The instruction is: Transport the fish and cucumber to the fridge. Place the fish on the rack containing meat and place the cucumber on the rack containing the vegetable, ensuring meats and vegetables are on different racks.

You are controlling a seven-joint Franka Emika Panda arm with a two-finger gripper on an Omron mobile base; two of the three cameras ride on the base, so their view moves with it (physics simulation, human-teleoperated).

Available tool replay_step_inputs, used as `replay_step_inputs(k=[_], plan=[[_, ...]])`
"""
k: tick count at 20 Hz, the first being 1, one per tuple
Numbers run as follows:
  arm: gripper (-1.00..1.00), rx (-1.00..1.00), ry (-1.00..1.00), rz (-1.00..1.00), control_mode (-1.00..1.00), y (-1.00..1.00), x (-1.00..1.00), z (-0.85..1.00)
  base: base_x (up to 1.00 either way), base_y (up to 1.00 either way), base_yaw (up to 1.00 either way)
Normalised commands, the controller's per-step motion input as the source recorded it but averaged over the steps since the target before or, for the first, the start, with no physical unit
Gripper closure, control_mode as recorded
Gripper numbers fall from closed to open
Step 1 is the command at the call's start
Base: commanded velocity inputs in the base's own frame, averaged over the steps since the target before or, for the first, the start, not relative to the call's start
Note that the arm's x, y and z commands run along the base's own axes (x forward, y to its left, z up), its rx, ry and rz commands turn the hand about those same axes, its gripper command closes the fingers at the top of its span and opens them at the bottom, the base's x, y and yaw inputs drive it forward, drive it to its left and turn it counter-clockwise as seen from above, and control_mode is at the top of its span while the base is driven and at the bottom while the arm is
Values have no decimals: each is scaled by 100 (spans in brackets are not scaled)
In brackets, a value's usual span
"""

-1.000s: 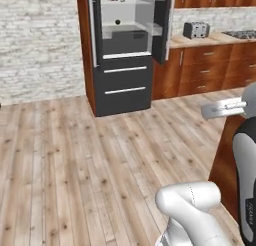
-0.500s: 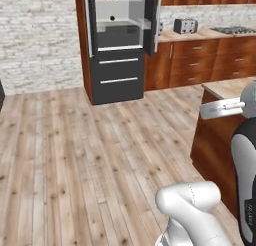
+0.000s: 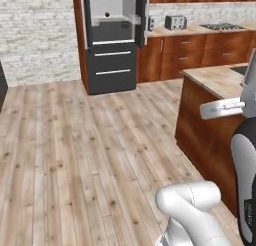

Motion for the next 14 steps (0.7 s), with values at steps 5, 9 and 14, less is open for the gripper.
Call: replay_step_inputs(k=[5,9,14], plan=[[-100,0,0,0,100,0,0,0,-96,-54,0],[-100,0,0,0,100,0,0,0,-8,-100,0],[-100,0,0,0,100,0,0,0,-1,-100,0]])
